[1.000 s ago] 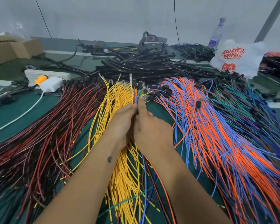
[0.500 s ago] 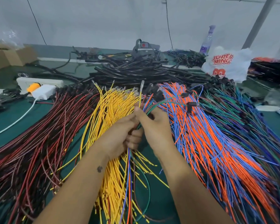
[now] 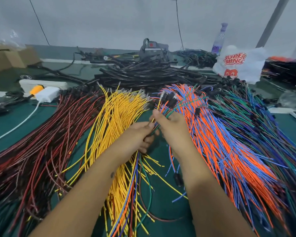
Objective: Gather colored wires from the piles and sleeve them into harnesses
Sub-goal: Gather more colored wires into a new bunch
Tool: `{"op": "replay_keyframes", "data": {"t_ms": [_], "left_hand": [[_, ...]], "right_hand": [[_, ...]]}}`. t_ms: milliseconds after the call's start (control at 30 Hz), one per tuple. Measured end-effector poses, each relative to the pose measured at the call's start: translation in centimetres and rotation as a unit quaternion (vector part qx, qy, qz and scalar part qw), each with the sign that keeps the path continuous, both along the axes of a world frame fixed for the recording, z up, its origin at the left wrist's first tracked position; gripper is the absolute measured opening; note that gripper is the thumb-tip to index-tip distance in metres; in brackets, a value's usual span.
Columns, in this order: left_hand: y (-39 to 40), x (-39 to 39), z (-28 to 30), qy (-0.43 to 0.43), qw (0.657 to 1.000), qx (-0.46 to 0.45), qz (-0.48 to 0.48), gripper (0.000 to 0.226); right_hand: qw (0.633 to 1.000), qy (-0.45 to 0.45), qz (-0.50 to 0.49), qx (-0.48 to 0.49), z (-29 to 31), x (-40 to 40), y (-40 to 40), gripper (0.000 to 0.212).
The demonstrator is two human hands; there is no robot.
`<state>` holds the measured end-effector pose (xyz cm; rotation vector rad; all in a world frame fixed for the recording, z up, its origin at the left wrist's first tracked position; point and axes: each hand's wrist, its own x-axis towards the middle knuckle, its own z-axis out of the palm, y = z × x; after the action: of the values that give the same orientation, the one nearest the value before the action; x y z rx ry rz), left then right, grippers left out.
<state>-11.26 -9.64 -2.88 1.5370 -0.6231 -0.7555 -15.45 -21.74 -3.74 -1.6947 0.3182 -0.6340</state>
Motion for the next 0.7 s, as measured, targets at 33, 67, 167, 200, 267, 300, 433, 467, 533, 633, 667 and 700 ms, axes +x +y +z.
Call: {"op": "replay_keyframes", "data": {"t_ms": [33,67,167,200,267,300,433,467,533,633,667,700], "left_hand": [[0.1,0.0,0.1,0.010,1.000,-0.001,-0.008,0.033],[0.2,0.1,0.2,0.028,0.999,-0.002,-0.017,0.034],[0.6,0.3,0.7,0.045,0.998,0.023,-0.042,0.033],[0.7,0.4,0.9,0.030,0.997,0.042,-0.049,0.032],[1.1,0.6,1.8,-0.004,0.995,0.079,-0.060,0.031],[1.3,0.8,2.3,-0.020,0.993,0.093,-0.066,0.031],[2.5,1.8,4.4,-0.065,0.983,0.134,-0.107,0.029],[2.9,1.9,4.7,-0.068,0.980,0.145,-0.116,0.029],[3.6,2.1,5.2,-0.083,0.972,0.178,-0.131,0.029],[5.1,2.5,5.7,-0.176,0.945,0.246,-0.124,0.030],[5.5,2.7,5.8,-0.230,0.928,0.271,-0.111,0.029],[5.9,2.9,5.8,-0.292,0.904,0.299,-0.095,0.029]], "right_hand": [[0.999,-0.008,-0.008,0.034,0.0,-0.1,-0.2,0.037],[0.997,-0.020,-0.025,0.074,0.1,-0.1,-0.6,0.038],[0.982,-0.063,-0.090,0.155,0.1,-0.2,-1.6,0.034],[0.977,-0.071,-0.111,0.165,0.0,-0.1,-1.7,0.034],[0.972,-0.089,-0.138,0.166,0.1,-0.2,-1.8,0.029],[0.970,-0.101,-0.146,0.167,0.2,-0.2,-1.7,0.034],[0.955,-0.157,-0.165,0.191,0.8,-0.6,-2.1,0.047],[0.949,-0.168,-0.173,0.202,0.9,-0.7,-2.2,0.045],[0.934,-0.187,-0.200,0.229,1.1,-0.9,-2.3,0.046],[0.907,-0.227,-0.236,0.265,1.2,-1.0,-2.8,0.049],[0.901,-0.238,-0.244,0.270,1.3,-1.0,-2.8,0.049],[0.896,-0.246,-0.250,0.273,1.3,-1.0,-2.8,0.050]]}}
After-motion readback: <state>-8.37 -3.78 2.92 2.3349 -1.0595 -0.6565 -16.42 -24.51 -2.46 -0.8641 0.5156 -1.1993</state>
